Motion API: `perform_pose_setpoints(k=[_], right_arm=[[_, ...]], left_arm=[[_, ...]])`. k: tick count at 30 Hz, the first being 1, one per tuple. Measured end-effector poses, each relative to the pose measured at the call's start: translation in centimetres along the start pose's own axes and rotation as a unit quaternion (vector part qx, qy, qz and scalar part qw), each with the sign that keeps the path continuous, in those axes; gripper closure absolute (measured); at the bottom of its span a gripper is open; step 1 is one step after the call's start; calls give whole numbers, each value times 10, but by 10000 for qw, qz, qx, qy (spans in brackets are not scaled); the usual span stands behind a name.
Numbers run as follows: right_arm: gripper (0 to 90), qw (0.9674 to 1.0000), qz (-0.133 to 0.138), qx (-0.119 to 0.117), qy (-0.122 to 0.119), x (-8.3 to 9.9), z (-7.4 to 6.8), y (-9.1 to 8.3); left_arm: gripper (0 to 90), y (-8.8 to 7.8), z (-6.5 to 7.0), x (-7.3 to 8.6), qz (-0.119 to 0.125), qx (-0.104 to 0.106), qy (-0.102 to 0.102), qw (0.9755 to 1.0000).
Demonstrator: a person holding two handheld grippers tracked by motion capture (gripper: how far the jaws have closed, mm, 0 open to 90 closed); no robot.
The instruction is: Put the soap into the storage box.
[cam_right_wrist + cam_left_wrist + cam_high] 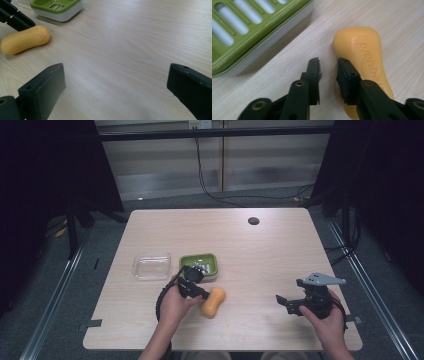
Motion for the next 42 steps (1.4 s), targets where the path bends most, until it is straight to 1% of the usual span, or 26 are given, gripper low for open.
perform_pose_setpoints(k=[4,5,7,8,10,11,12,13,15,17,18,19,20,24,25,26,27,31,32,33,35,36,37,38,40,42], right_arm=[[14,10000,12,-3,-18,0,0,-1],[14,10000,15,-3,-16,0,0,-1],[14,10000,10,-4,-12,0,0,-1],[14,10000,19,5,-11,-1,0,-1],[14,10000,24,5,-12,-1,0,-1],[14,10000,11,2,0,-1,-1,-1],[14,10000,6,-6,-6,-1,-1,0],[14,10000,5,-6,-9,-1,-2,0],[14,10000,11,-2,-48,-1,-2,0],[14,10000,15,-3,-43,-2,-2,0],[14,10000,13,-11,-41,-2,-3,0],[14,10000,10,9,-37,-1,-3,0],[14,10000,10,11,-40,-1,-3,0],[14,10000,2,-15,-85,-2,-4,0],[14,10000,2,-11,-79,-2,-4,0],[14,10000,7,-11,-88,-2,-4,0],[14,10000,4,-17,-92,-2,-5,0],[14,10000,-3,3,-89,-2,-4,1],[14,10000,-3,8,-94,-2,-4,1],[14,10000,0,-9,-98,-2,-4,0],[14,10000,-4,-6,-70,-2,-4,0],[14,10000,7,0,-79,-2,-4,0],[14,10000,10,-1,-83,-2,-4,-1],[14,10000,4,-9,-90,-2,-4,0],[14,10000,-7,-5,-80,-2,-4,0],[14,10000,-8,-13,-96,-2,-4,1]], left_arm=[[643,-6,0,0,16,29,-49,10000],[625,-10,1,0,-12,-17,-94,10000],[574,-12,1,1,-53,0,-93,9999],[544,-15,5,-2,21,75,-192,9998],[514,-18,8,-1,-158,108,-107,9998],[496,-18,10,-2,-156,123,-143,9997],[482,-19,11,-2,-182,145,-87,9997],[475,-19,14,-3,-144,193,-160,9996],[447,-22,16,-4,-220,215,-80,9995],[422,-22,20,-6,-244,258,-78,9993],[409,-21,21,-7,-244,247,-102,9993],[401,-21,21,-7,-327,228,-49,9992],[391,-20,22,-8,-355,176,-62,9992],[384,-12,22,-9,-499,154,-106,9986],[383,-10,23,-10,-488,138,-130,9986],[381,-10,23,-9,-564,135,-80,9983],[381,-8,23,-10,-521,132,-120,9985],[373,-6,26,-12,-594,146,-116,9981],[370,-5,27,-13,-584,116,-128,9981],[368,-4,26,-13,-627,48,-79,9980],[362,-3,27,-14,-580,94,-102,9982],[362,-2,27,-15,-641,41,-109,9979],[361,0,28,-15,-600,69,-178,9980],[361,0,29,-15,-636,90,-190,9978],[359,1,29,-15,-696,76,-136,9975],[357,3,30,-16,-675,90,-186,9975]])
Point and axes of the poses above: each handheld gripper's, and its own axes: y roughly forward along the jaws, x roughly out of its underside, z roughly to its right, the point moved 6 cm from there along y, roughly forward along the jaws, and after that the axes turned 12 degrees about -z, right-handed, at the moved point
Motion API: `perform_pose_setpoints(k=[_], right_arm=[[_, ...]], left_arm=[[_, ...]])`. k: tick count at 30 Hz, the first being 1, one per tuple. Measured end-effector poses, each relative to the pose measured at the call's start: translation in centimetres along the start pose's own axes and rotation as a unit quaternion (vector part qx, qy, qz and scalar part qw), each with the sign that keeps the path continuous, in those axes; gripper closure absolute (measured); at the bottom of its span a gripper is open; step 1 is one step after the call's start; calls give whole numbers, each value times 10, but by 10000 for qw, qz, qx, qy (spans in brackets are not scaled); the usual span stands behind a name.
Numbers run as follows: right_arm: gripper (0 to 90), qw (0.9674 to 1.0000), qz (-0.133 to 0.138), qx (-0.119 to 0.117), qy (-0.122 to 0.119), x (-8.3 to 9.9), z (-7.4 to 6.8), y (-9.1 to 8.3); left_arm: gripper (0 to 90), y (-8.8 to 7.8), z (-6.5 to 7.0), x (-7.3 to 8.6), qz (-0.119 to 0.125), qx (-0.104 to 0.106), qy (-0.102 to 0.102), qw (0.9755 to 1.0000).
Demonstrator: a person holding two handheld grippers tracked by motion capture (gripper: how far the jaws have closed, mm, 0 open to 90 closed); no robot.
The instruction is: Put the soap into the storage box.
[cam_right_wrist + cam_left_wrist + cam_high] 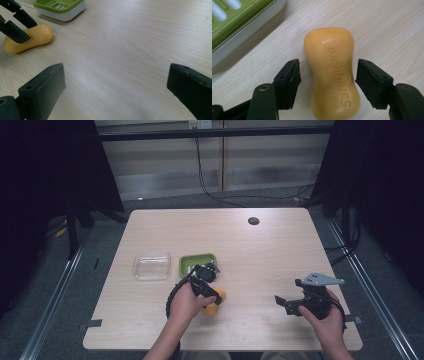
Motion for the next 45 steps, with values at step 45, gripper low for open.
perform_pose_setpoints(k=[45], right_arm=[[14,10000,-34,31,-19,0,-1,0]], left_arm=[[466,16,12,-6,-332,-431,197,9983]])
Point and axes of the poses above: each handheld gripper's, and its own axes: y roughly forward along the jaws, x roughly out of its underside, z roughly to its right, the point moved 6 cm from there along y, roughly forward along the jaws, and after that the axes turned 12 degrees about -z, right-handed, at the moved point
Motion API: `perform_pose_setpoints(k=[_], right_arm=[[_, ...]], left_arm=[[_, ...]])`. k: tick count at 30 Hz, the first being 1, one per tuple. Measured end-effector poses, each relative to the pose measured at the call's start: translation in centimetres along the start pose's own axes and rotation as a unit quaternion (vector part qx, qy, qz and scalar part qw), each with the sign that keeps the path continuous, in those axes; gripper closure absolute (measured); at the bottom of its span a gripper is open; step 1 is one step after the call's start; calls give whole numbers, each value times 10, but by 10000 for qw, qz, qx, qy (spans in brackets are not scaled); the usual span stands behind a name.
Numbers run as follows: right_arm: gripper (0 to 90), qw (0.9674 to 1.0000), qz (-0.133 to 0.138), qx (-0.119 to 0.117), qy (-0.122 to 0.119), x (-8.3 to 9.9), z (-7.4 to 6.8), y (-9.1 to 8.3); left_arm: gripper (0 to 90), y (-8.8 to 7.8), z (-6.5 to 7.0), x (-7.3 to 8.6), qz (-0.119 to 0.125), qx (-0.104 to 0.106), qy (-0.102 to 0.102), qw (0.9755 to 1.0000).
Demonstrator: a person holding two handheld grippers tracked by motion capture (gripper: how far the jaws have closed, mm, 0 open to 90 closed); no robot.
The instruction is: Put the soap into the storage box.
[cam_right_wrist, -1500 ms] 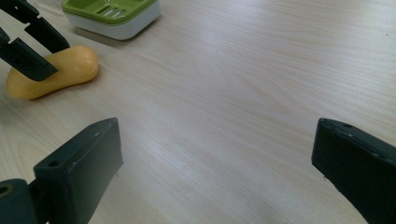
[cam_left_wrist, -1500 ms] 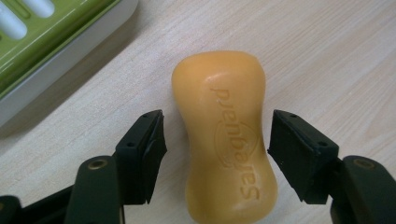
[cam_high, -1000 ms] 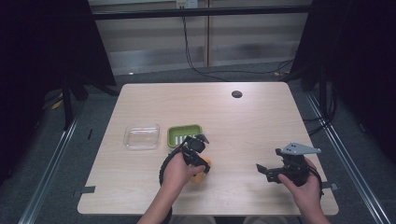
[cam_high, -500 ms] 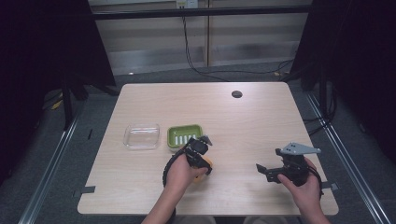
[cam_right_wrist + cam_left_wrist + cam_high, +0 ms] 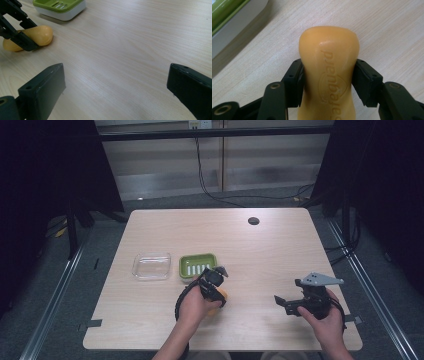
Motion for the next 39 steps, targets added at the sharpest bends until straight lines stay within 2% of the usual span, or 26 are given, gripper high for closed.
perform_pose_setpoints(k=[1,6,8,9,11,19,23,25,27,31,35,36,39], right_arm=[[14,10000,-3,-13,5,0,0,1],[14,10000,15,-11,10,0,0,0],[14,10000,-4,-11,-2,0,0,1],[14,10000,-1,-9,6,0,0,1],[14,10000,5,-15,6,0,0,1],[14,10000,22,9,12,-1,1,0],[14,10000,15,2,24,0,1,0],[14,10000,17,10,-3,0,1,0],[14,10000,15,-4,-6,-1,0,0],[14,10000,23,13,18,-1,0,0],[14,10000,23,8,21,-1,0,0],[14,10000,25,2,12,-1,0,0],[14,10000,23,1,11,-1,0,1]], left_arm=[[471,-1,-1,1,-49,7,73,10000],[478,-2,0,3,-97,16,126,9999],[481,-4,-2,4,-176,80,196,9996],[481,-4,-2,3,-128,87,178,9997],[484,-6,-2,4,-181,153,190,9995],[490,-12,-6,7,-243,194,264,9992],[493,-16,-8,8,-157,281,204,9993],[494,-18,-11,9,-146,195,181,9995],[496,-19,-11,9,-140,273,186,9994],[497,-20,-14,9,-113,278,174,9994],[498,-14,-16,7,-72,189,191,9996],[498,-12,-15,7,-68,213,133,9997],[498,-8,-15,6,-95,218,179,9996]])
Point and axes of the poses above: each handheld gripper's, and its own axes: y roughly forward along the jaws, x roughly out of its underside, z roughly to its right, the point moved 6 cm from there along y, roughly forward along the jaws, and after that the axes turned 12 degrees about -z, right-handed, at the moved point
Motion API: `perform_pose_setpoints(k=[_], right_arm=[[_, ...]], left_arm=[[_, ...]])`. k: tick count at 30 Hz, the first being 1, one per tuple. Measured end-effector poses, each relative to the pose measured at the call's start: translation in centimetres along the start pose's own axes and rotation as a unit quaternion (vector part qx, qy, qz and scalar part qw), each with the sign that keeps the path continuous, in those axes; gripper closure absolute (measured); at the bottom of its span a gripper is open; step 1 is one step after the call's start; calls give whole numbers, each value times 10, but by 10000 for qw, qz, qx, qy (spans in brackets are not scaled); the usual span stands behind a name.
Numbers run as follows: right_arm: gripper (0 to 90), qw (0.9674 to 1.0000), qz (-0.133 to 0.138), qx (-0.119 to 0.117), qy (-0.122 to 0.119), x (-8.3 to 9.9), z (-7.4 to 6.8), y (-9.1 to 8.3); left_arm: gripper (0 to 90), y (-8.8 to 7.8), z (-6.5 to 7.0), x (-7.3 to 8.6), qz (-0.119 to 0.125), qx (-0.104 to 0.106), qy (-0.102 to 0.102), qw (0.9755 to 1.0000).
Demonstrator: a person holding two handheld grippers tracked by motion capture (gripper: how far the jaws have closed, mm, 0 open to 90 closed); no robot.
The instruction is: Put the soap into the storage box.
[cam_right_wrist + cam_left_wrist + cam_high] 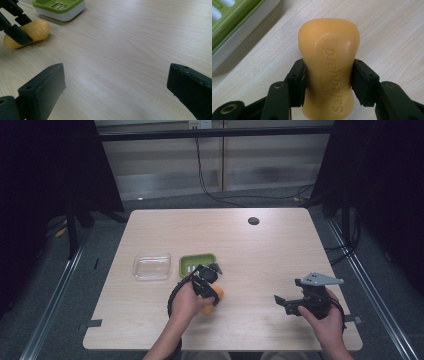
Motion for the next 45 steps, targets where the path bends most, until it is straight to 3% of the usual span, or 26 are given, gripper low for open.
perform_pose_setpoints(k=[1,11,12,13,19,21,23,24,26,32,35,45], right_arm=[[14,10000,-2,0,-4,0,0,0],[14,10000,-4,-10,-10,0,0,-1],[14,10000,-3,-10,-9,0,0,-1],[14,10000,-5,-7,-11,0,0,-1],[14,10000,-2,4,-24,0,-1,0],[14,10000,4,4,-27,-1,-1,0],[14,10000,-2,5,-35,0,-1,0],[14,10000,-8,3,-31,0,-2,0],[14,10000,1,3,-38,-1,-2,0],[14,10000,1,2,-44,0,-1,0],[14,10000,3,-8,-33,-1,-1,0],[14,10000,11,7,-50,-1,0,-1]], left_arm=[[498,2,0,-1,58,0,-66,10000],[485,5,0,2,138,-82,19,9999],[482,3,-1,3,133,-124,96,9998],[472,4,0,4,155,-116,19,9998],[408,7,-1,7,46,-224,54,9997],[460,6,0,7,43,-201,40,9998],[466,6,1,8,-115,-207,-26,9997],[471,6,1,8,-133,-255,45,9996],[481,5,1,8,-121,-251,-11,9996],[491,-3,-1,8,-178,-191,-1,9997],[492,-11,-4,7,-147,23,67,9999],[494,-26,-6,6,-121,-33,262,9996]])
Point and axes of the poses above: each handheld gripper's, and its own axes: y roughly forward along the jaws, x roughly out of its underside, z roughly to its right, the point moved 6 cm from there along y, roughly forward along the jaws, and after that the axes turned 12 degrees about -z, right-handed, at the moved point
